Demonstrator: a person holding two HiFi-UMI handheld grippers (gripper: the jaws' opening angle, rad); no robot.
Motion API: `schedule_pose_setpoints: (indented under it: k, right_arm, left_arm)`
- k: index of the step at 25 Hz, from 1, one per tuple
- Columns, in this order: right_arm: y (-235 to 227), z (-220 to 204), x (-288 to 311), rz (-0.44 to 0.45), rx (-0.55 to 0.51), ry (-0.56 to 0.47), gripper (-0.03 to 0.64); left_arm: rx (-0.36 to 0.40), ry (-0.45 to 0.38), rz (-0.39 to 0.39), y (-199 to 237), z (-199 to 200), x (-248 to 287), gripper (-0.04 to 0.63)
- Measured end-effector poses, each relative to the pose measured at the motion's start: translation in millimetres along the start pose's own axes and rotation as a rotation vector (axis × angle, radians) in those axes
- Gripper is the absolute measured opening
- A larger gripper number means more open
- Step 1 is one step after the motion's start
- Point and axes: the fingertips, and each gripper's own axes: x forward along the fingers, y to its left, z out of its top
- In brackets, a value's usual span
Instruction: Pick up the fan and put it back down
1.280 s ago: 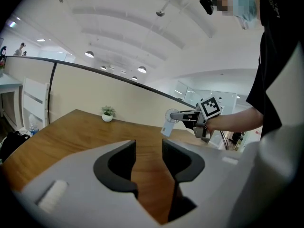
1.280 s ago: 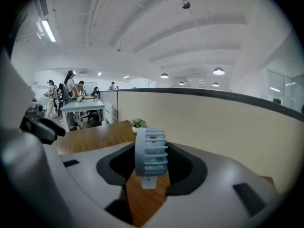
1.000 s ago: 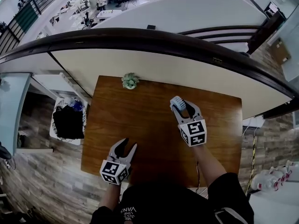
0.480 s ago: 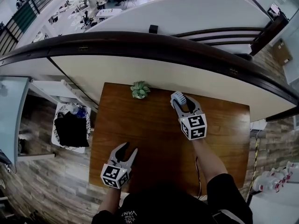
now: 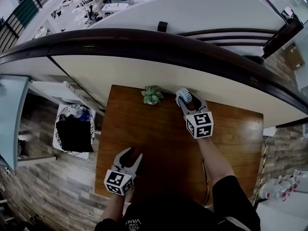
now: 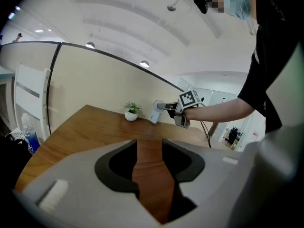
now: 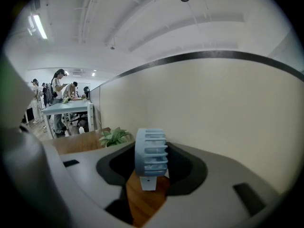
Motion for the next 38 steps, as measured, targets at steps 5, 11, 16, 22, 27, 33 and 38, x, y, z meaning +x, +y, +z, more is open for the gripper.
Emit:
schedule_pose_setpoints:
  k: [5, 11, 16, 22, 27, 33, 38]
  right_arm:
    - [-1, -6, 9, -0.008, -0.007, 0.008, 0.184]
    - [-4, -8, 11, -0.013, 0.015, 0.007, 0.186]
    - [-4, -7, 6, 0.004, 0.026, 0.008, 0.225]
    - [-8, -3, -21, -0.025, 0.055, -0.011, 0.229]
    - [-6, -4, -59, -0.035, 0.088, -0.029, 0.229]
    - [6, -8, -114, -0.018, 0.112, -0.054, 0.229]
    - [16, -20, -165, -0.007, 0.155, -0.066, 0.229]
  left_arm:
    - [-0.006, 0.0, -0.005, 7, -2, 5, 0.172]
    - [0.003, -0.004, -0.008, 10, -2, 8, 0.172]
    - [0.012, -0.012, -0.013, 4, 1, 8, 0.172]
    - [0.043, -0.031, -0.017, -8, 7, 2, 0.172]
    - [0.042, -0.064, 0.022, -20, 17, -10, 0.172]
    - [0.032, -0.11, 0.055, -48, 21, -22, 0.172]
    - [0.037, -0.134, 0.061, -79, 19, -32, 0.172]
